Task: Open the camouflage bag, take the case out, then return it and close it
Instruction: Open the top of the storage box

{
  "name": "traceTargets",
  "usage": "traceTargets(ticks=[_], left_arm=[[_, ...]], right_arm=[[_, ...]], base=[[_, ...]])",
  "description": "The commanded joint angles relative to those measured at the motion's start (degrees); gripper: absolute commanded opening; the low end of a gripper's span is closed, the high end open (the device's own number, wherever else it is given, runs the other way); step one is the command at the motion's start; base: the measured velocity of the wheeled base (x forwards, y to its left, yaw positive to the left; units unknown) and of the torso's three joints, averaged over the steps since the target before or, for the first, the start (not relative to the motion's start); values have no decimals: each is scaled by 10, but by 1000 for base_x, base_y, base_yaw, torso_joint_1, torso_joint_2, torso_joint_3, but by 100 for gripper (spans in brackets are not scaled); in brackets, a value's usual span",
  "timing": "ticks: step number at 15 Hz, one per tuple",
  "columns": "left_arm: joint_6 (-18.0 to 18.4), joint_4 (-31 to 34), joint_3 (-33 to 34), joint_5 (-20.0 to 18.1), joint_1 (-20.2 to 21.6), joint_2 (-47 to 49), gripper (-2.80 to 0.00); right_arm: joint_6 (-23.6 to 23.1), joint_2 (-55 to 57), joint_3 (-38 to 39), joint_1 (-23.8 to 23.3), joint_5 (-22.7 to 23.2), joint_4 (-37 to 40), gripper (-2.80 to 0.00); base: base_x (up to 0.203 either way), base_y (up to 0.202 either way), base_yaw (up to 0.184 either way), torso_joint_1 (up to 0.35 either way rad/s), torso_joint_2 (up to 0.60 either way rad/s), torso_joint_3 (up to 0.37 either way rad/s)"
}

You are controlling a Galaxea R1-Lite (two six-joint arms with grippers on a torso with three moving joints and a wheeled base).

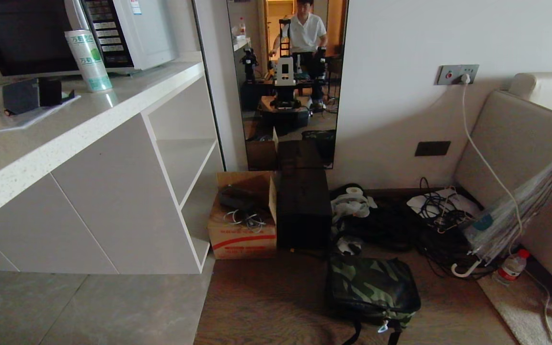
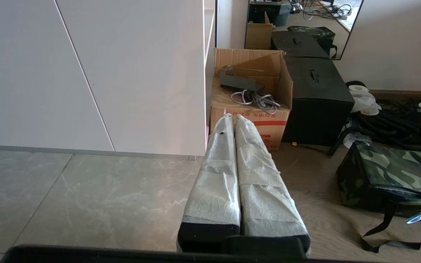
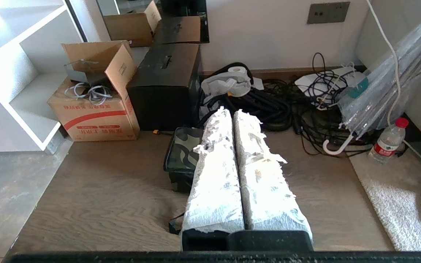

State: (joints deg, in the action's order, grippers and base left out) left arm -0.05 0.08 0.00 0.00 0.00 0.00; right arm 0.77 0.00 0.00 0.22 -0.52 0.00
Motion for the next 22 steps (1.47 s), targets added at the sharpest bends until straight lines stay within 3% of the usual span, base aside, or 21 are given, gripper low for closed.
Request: traceTargets(ticks=[1, 22], left_arm=[[0, 0, 0, 0, 0, 1, -280], [0, 0, 0, 0, 0, 1, -280]], right_arm=[[0, 1, 0, 0, 0, 0, -280], [0, 1, 0, 0, 0, 0, -280]], base=[[0, 0, 0, 0, 0, 0], [0, 0, 0, 0, 0, 0]])
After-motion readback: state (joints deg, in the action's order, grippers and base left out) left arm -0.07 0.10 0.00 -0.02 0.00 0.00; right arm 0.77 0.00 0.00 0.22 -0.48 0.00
